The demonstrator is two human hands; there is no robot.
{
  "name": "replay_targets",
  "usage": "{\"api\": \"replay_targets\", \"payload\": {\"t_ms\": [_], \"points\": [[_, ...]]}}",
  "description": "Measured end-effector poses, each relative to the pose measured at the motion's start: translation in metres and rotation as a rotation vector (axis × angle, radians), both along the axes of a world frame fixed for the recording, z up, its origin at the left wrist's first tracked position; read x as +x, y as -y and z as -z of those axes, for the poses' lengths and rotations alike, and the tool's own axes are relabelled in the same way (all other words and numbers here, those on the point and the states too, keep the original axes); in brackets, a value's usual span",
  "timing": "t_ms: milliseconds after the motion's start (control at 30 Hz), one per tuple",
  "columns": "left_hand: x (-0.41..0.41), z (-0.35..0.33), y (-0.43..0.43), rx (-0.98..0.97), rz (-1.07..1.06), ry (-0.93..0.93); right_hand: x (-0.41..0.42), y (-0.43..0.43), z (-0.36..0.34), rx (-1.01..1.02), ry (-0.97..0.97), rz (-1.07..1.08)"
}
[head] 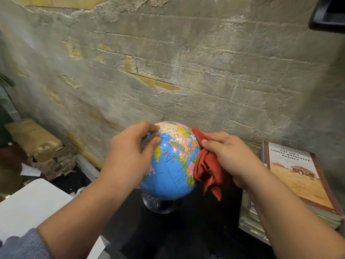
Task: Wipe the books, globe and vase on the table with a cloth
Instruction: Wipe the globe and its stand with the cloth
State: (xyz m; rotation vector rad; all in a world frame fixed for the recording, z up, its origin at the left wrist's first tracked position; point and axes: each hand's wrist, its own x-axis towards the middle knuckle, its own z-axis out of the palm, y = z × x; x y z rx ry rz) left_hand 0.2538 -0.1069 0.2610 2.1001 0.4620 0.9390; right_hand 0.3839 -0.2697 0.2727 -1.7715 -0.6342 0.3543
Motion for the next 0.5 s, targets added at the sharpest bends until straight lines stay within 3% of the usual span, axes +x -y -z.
{"api": "replay_targets", "payload": {"t_ms": [100, 233, 500], "points": [[0.000, 0.000, 0.002, 0.023, 0.000, 0.011, 0.006, -0.001, 0.003, -0.058, -0.003, 0.056], [0.000, 0.000, 0.002, 0.015, -0.020, 0.018, 0.002, 0.000, 0.006, -0.189, 0.327, 0.025], [0.000, -0.001, 0.004, 0.036, -0.024, 0.019, -0.006, 0.001, 0.008, -0.234, 0.390, 0.113]]}}
